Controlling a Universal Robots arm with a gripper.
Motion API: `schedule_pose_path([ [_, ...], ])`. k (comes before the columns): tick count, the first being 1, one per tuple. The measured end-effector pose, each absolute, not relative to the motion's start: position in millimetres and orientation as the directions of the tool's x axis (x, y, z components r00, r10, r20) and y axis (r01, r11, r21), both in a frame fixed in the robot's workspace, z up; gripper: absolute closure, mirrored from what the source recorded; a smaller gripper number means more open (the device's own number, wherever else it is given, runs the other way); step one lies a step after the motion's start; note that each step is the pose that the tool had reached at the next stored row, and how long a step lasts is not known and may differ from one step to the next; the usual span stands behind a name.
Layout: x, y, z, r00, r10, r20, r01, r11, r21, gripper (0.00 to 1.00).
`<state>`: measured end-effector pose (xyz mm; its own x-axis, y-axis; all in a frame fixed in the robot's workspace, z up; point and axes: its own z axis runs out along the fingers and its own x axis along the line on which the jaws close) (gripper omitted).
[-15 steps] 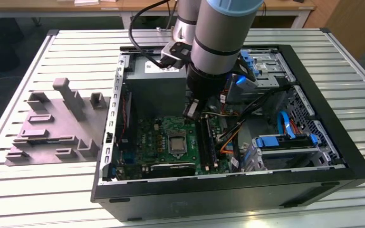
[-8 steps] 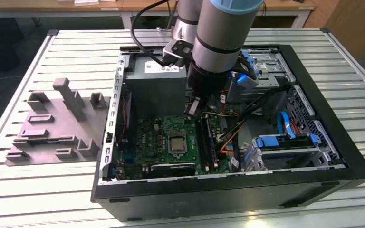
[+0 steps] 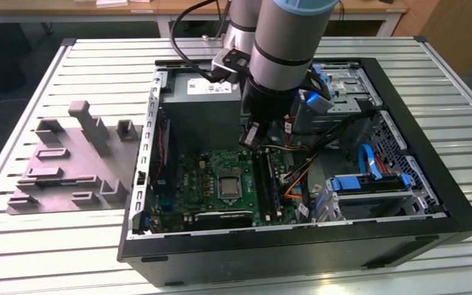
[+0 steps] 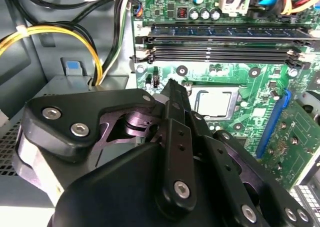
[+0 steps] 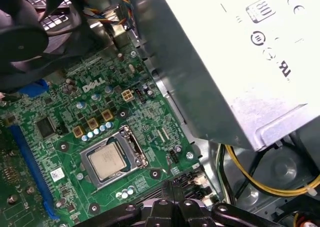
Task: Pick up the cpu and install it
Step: 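Install the first cpu locking lever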
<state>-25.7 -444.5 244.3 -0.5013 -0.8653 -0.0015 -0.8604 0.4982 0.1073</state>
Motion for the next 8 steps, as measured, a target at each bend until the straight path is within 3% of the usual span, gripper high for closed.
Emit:
schedule_pose_path([
  [8, -26.4, -438.5, 240.9, -0.501, -0.865, -0.002, -0.861, 0.498, 0.107, 0.89],
])
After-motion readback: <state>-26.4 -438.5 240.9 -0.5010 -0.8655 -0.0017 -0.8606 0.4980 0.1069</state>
